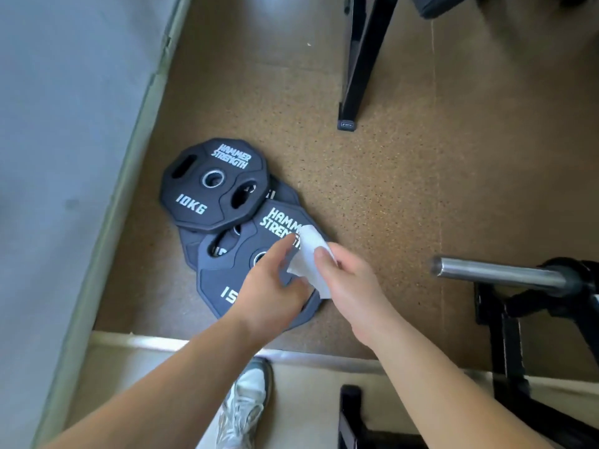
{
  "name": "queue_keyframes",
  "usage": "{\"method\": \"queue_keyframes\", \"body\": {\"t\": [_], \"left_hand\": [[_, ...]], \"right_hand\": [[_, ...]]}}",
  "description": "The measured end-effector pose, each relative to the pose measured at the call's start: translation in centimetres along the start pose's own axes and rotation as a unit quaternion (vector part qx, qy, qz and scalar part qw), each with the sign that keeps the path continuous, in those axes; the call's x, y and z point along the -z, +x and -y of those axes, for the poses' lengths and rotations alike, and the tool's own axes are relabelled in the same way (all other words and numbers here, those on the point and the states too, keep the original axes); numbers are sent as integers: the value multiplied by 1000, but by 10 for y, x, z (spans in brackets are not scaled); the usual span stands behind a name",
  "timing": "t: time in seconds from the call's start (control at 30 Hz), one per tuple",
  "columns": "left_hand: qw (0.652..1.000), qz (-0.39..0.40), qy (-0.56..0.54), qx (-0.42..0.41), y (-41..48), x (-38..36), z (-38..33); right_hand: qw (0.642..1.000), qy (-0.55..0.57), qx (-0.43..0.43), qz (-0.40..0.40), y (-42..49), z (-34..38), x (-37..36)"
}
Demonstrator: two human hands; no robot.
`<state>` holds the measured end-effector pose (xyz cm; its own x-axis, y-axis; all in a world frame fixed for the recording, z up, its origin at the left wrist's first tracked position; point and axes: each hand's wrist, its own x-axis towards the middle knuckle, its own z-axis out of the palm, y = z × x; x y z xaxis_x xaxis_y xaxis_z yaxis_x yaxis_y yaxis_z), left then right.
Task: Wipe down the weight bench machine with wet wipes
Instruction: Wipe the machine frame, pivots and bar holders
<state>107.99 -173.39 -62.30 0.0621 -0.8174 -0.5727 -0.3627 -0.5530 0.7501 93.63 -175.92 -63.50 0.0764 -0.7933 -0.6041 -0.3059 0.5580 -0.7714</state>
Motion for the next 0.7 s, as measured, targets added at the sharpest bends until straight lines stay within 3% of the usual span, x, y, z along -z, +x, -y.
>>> {"method": "queue_keyframes", "body": {"t": [0.13,0.37,0.53,0.63,0.7], "left_hand": [[992,-19,-117,31,-46,24,-27],[985,-99,-132,41,-137,69,-105],[982,-20,-186,37,-219,104,-188],[970,45,-238,24,-263,117,-220],[979,31,-199,-32,-292,122,-233]], "right_hand": [[1000,16,10,9,-49,43,-2],[999,-24,1,-24,-154,121,11],[990,120,-72,-32,-249,191,29],[984,140,-57,-97,-295,222,41],[983,129,-36,-124,-321,234,47]]}}
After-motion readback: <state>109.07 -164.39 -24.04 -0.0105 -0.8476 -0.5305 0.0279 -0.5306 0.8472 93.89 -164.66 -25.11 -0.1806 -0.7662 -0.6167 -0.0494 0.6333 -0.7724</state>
